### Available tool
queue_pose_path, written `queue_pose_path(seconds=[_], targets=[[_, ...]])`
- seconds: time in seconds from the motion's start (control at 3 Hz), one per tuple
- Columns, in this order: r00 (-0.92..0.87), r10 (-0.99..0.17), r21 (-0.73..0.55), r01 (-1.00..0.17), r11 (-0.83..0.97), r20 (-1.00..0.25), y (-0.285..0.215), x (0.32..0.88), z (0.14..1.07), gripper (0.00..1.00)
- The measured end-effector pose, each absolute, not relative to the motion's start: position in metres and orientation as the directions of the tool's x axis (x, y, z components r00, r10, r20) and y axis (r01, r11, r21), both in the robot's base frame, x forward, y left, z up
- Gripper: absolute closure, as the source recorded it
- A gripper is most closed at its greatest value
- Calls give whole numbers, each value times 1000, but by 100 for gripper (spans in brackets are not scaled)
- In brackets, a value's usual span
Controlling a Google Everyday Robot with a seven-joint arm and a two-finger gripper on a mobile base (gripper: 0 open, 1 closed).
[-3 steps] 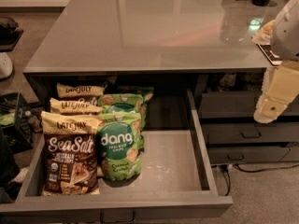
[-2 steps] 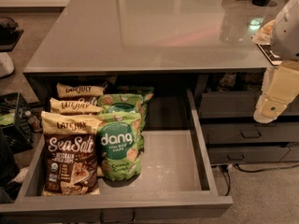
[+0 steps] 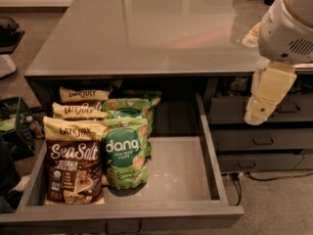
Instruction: Pick green rice chip bag from top drawer and place on counter
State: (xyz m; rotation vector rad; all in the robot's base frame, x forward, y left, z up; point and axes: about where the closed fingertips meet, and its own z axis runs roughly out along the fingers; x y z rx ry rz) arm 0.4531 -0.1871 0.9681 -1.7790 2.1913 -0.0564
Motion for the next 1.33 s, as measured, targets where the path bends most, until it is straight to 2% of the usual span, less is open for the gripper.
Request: queue_pose_path(seconds=[0.33,0.67,1.33], targets=[[-152,-961,-173,-966,194,-231,-162,463,954,0],[-150,-961,-176,-965,193,-233,-161,464,954,0],[-71,-964,-168,-979,116,-256,-92,487,900,0]])
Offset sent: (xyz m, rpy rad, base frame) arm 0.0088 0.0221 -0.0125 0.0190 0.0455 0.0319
